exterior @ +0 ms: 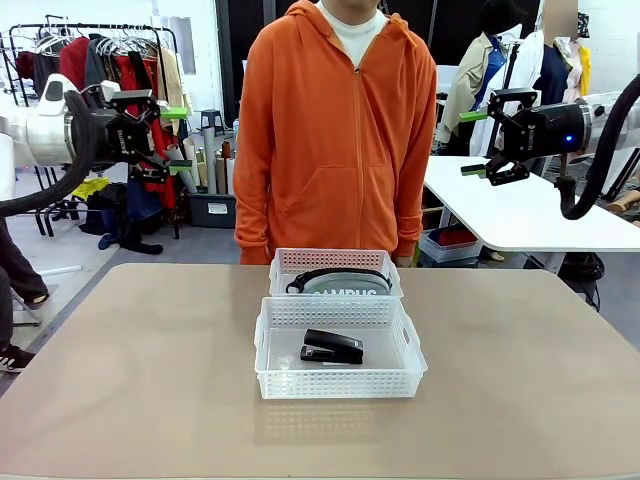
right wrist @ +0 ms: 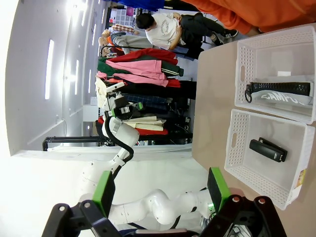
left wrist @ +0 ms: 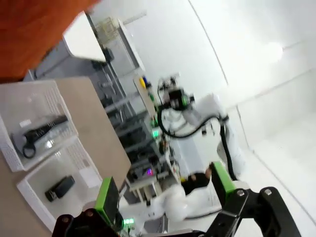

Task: Distribute items into two baskets.
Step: Place the picked Stapler into the Organizing basket as instructed by the person.

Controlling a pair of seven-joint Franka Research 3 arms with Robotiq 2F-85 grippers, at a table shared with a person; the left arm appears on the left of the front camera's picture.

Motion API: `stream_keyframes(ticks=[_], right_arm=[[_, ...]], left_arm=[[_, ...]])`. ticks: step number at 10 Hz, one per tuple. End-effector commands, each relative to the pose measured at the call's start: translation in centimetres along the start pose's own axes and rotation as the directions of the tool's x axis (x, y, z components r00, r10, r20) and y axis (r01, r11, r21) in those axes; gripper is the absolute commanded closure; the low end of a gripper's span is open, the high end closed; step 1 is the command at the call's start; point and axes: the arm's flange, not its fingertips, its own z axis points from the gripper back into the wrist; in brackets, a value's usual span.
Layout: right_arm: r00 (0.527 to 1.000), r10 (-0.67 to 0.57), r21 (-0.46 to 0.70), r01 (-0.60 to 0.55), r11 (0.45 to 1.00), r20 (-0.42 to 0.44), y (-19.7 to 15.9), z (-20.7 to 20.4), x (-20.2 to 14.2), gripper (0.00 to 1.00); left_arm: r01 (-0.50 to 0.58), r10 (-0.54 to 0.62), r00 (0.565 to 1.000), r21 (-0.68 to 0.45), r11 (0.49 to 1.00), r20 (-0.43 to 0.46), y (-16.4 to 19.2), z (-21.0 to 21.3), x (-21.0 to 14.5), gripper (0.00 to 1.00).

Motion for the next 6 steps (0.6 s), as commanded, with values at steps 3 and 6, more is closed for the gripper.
stream_keyframes(ticks=[3, 6], right_arm=[[1.0, -0.003, -0.003, 0.003, 1.0, 0.005, 0.4, 0.0, 0.1, 0.0], [1.0, -0.003, -0.003, 0.003, 1.0, 0.005, 0.4, 0.0, 0.1, 0.0]], left_arm=[[-0.081, 0.085, 0.983, -0.029, 0.996, 0.165, 1.4, -1.4, 0.7, 0.0], [-0.129, 0.131, 0.987, -0.032, 0.991, 0.094, 1.9, -1.8, 0.3, 0.0]])
